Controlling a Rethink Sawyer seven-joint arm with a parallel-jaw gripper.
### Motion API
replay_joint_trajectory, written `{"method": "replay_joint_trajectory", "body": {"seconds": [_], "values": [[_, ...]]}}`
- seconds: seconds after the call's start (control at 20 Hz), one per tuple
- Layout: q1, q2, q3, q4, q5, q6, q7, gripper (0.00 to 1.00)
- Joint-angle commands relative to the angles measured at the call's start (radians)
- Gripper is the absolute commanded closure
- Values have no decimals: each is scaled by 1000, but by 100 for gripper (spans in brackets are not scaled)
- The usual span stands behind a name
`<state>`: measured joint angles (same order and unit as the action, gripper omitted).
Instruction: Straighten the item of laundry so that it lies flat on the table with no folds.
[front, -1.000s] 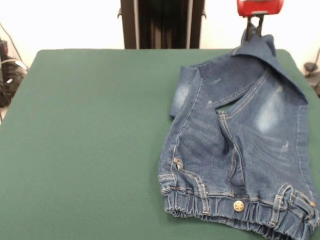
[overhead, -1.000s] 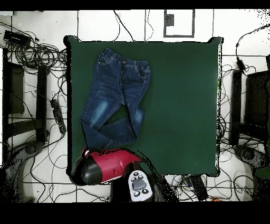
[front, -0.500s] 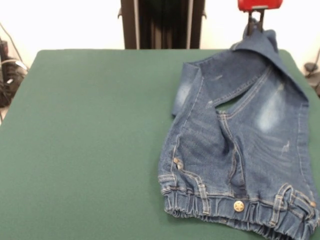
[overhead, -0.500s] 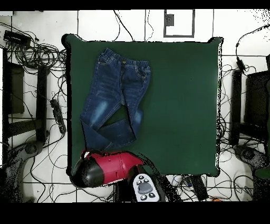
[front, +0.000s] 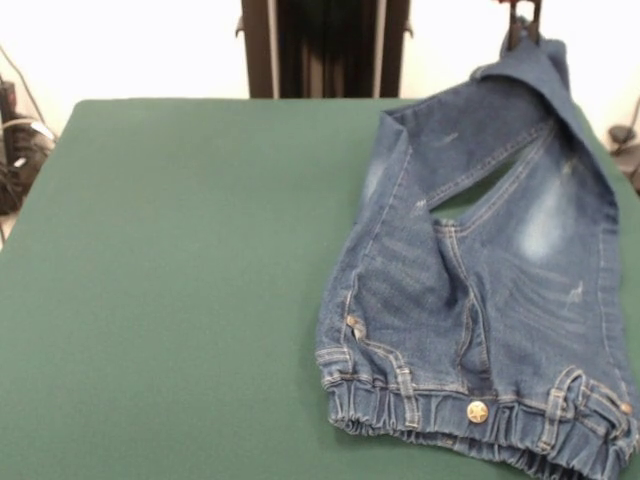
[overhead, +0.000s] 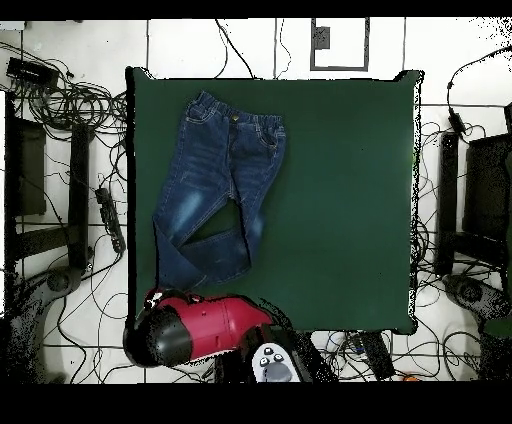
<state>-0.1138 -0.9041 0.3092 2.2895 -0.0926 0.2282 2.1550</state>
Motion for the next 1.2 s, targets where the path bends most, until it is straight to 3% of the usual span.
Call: {"method": "replay_joint_trajectory", "body": {"seconds": [0.05,1.2], "values": [[-2,-14,133,87,77,57,134,100],[-28,14,158,80,85,50,105,100]]}}
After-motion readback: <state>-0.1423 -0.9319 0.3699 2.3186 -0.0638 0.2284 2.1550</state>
